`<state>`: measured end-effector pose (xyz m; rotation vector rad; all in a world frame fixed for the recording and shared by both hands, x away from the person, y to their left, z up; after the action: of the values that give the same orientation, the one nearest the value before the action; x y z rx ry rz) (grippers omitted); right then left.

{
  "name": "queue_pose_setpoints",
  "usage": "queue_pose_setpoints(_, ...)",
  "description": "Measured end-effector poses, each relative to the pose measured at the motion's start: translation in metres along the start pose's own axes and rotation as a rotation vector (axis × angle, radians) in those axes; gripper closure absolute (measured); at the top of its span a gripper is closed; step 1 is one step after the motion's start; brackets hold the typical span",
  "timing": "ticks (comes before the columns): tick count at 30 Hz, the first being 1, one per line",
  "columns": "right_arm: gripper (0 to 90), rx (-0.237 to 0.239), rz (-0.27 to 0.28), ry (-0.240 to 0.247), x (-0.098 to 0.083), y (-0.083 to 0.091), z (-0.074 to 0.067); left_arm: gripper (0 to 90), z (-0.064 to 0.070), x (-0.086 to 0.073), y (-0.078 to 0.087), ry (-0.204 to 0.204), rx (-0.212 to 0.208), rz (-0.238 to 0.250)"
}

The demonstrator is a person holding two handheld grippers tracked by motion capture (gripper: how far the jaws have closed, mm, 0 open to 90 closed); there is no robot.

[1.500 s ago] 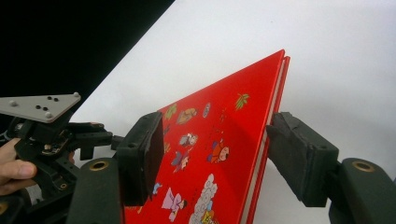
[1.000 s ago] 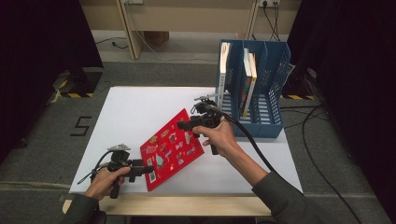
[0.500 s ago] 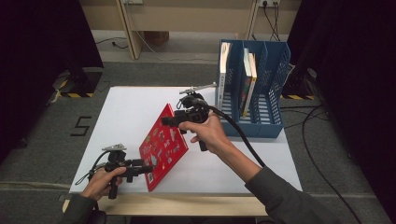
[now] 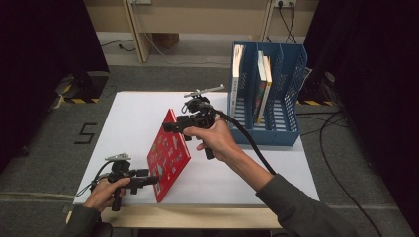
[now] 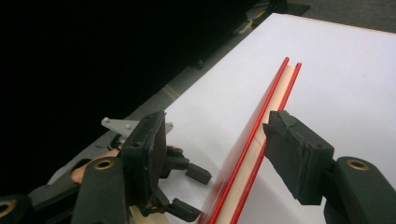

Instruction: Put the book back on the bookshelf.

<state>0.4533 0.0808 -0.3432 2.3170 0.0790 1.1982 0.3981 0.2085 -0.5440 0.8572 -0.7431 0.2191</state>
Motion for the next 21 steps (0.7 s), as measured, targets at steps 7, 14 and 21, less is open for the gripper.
queue_pose_setpoints(7,39.5,0.051,-0.002,0.004,0.005,-0.006,-0.012,25.1,-0.006,-0.001,0.003,0.005,0.010,0.005)
queue_pose_setpoints(14,42.4,0.102,-0.014,0.006,0.012,-0.015,-0.026,25.2,-0.011,-0.002,0.006,0.010,0.017,0.011)
queue_pose_setpoints(21,40.9,0.097,-0.016,0.006,0.011,-0.014,-0.024,25.8,-0.013,-0.003,0.005,0.008,0.026,0.004)
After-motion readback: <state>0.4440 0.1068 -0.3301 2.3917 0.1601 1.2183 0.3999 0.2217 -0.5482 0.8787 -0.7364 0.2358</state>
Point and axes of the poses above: each handheld gripper's, and its own axes: y roughly backward along the jaws, x roughly out of its top, z roughly to its right, the point moved 10 cm from there along -y, roughly forward along the jaws, and after that the axes turned 8 degrees about x, right-handed, at the moved point
